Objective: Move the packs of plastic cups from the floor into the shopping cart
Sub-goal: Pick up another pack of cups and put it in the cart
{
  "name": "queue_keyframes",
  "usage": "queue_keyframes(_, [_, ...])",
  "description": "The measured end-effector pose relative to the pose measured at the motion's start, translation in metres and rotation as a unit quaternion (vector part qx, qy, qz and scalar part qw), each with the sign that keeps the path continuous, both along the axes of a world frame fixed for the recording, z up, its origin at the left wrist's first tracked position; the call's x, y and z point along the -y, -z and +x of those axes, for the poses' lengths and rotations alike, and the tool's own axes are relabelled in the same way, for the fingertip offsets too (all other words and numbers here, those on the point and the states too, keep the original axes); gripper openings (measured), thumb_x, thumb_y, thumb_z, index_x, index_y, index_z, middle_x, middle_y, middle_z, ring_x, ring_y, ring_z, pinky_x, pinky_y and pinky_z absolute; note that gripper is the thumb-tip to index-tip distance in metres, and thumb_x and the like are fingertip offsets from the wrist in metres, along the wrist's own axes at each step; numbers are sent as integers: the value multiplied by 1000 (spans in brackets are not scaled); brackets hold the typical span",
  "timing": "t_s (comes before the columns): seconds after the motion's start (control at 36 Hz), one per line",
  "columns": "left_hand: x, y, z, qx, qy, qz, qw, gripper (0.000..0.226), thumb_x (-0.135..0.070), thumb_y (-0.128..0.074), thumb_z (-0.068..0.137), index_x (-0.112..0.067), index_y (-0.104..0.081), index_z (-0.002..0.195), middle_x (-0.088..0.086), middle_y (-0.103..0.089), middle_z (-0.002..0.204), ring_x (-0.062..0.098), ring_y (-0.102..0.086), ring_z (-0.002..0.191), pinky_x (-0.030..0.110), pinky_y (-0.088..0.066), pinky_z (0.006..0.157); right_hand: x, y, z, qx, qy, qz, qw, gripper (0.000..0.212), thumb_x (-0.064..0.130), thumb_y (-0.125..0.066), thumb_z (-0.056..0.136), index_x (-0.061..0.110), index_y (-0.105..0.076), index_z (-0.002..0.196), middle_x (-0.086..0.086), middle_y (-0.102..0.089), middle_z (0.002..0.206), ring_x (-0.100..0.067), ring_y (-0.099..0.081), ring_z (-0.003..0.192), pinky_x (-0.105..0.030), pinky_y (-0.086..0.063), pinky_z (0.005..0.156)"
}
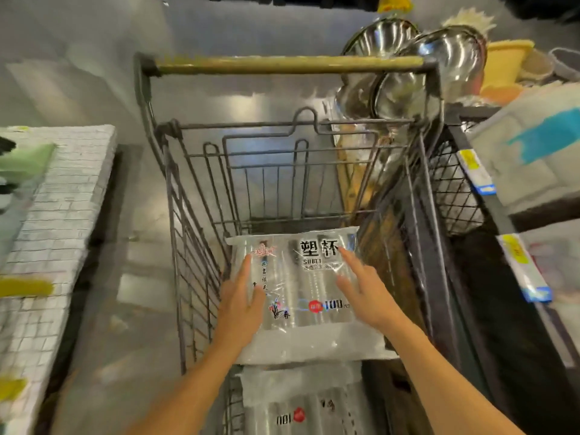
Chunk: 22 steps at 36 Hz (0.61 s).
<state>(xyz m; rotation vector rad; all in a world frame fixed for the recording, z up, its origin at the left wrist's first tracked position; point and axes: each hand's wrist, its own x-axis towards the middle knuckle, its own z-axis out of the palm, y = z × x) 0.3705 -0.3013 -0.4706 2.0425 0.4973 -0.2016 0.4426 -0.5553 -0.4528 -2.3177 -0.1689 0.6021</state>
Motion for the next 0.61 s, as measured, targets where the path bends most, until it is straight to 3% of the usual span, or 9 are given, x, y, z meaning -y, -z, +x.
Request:
queue_keyframes(0.06, [5,24,-7,-10,-11,9,1000,63,-38,-42,100,-63,-7,147,-1,-22,160,19,-20,147,42,-21,118,-1,24,-4,-8,0,-13,1000,60,54,-41,101,55,-13,153,-3,-47,145,-20,-32,140,-38,-29,114])
queue_keyframes(0.19, [18,65,-18,-48,-35,43,997,63,-39,-39,101,-65,-2,145,-3,-27,144,16,-39,127,41,-33,106,0,77,-5,-56,1,-24,998,54,53,-38,103,64,-10,148,5,-27,156,-22,-26,144,-48,-23,118])
queue_keyframes(0.25, [22,77,-22,-46,-31,38,998,65,-39,-39,101,-66,2,144,-7,-22,148,6,-31,121,45,-34,105,1,94,-8,-64,9,-10,998,55,53,-39,102,68,-8,146,1,-31,148,-21,-44,128,-42,-35,107])
queue_keyframes(0.31, [23,92,-24,-57,-31,45,997,67,-39,-39,101,-66,4,144,-5,-21,151,1,-25,118,49,-35,104,2,110,-12,-81,25,2,996,55,56,-39,101,71,-8,144,8,-38,136,-19,-50,112,-41,-38,103])
queue_keyframes(0.36, [25,103,-22,-77,-28,52,995,67,-38,-39,101,-65,3,145,0,-28,145,5,-34,114,50,-39,99,1,118,-16,-89,31,4,996,56,59,-39,100,71,-7,143,30,-43,126,-17,-40,111,-44,-33,109])
queue_keyframes(0.39, [25,108,-20,-79,-31,51,995,65,-38,-39,101,-64,1,146,0,-31,139,8,-39,107,44,-41,94,0,121,-17,-91,36,5,995,56,52,-40,102,68,-7,145,32,-46,131,-17,-39,118,-45,-26,114])
queue_keyframes(0.44, [25,115,-15,-77,-31,53,995,63,-37,-38,101,-61,-4,148,-1,-31,132,11,-42,100,37,-39,86,-3,124,-15,-101,54,6,993,57,36,-41,107,55,-12,152,16,-34,154,-21,-29,143,-39,-9,120])
queue_keyframes(0.53, [20,127,-11,-80,-22,70,994,60,-40,-37,98,-54,-9,150,5,-30,146,29,-43,124,45,-46,95,-4,131,-11,-95,64,1,993,57,38,-41,107,59,-11,151,26,-15,152,-16,4,153,-40,-3,121])
queue_keyframes(0.61, [19,131,-12,-89,-19,77,993,60,-40,-38,98,-53,-9,149,6,-28,150,32,-42,128,50,-47,98,-4,138,-13,-102,78,-2,992,58,45,-42,105,67,-8,147,26,-13,157,-12,11,152,-41,-3,120])
